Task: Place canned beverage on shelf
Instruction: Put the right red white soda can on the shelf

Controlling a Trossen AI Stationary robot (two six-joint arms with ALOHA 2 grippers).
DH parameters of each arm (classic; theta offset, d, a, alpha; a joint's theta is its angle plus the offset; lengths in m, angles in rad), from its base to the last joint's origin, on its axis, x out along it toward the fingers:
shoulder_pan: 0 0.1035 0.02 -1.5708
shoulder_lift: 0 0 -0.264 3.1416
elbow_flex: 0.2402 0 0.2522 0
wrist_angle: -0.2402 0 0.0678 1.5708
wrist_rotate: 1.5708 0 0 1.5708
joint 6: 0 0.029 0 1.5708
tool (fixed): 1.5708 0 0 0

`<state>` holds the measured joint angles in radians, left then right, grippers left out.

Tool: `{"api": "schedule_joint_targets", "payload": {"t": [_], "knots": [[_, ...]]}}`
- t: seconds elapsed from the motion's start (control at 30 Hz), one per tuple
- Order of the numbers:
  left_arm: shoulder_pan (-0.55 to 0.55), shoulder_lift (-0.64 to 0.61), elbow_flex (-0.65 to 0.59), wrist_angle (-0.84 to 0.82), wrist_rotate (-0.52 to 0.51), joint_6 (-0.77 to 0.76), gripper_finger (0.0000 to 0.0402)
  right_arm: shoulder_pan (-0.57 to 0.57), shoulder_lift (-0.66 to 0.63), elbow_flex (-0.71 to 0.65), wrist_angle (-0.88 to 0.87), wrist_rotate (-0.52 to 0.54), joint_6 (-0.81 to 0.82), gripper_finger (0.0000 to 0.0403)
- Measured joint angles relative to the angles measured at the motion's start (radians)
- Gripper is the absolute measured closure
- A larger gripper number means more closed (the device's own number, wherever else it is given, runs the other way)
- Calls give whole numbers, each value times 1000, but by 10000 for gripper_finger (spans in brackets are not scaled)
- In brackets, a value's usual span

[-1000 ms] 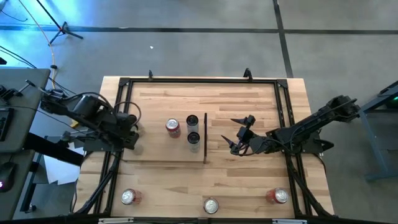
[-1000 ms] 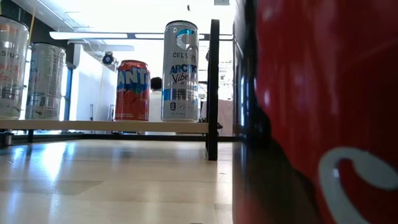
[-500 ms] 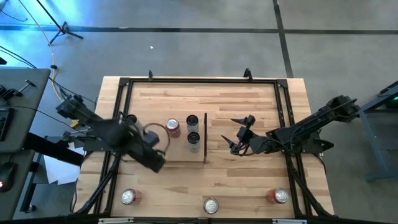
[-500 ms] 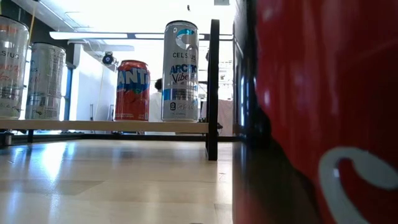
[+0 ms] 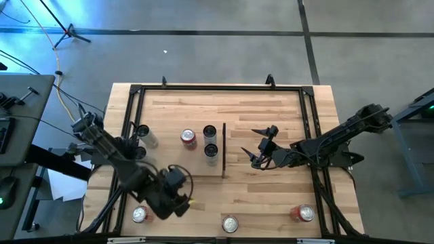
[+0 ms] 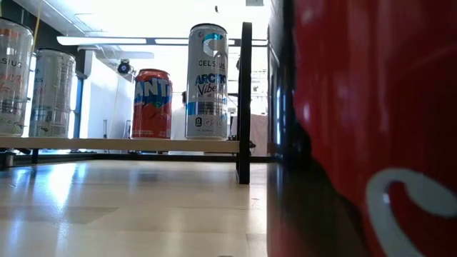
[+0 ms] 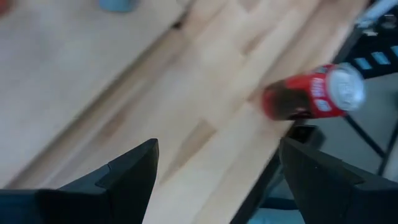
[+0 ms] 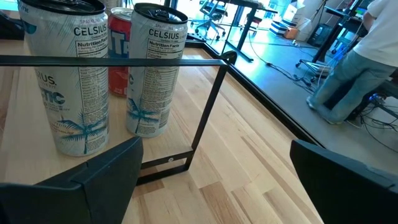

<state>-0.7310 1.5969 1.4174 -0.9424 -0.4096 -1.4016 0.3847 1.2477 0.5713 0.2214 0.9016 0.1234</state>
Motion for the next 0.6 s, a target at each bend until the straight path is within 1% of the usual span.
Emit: {"api": "schedule_joint_targets", "payload": {"t": [0.1, 0.27, 0.4, 0.6], "knots": [[-27, 25, 0, 73, -43, 8, 94, 0, 0, 0, 0, 0, 0, 9], [-39, 60, 0, 180, -67, 2, 94, 0, 0, 0, 0, 0, 0, 9], [-35, 85, 0, 264, -81, 83, 94, 0, 0, 0, 0, 0, 0, 9], [-47, 113, 0, 359, -201, 267, 94, 0, 0, 0, -1, 0, 0, 9]]}}
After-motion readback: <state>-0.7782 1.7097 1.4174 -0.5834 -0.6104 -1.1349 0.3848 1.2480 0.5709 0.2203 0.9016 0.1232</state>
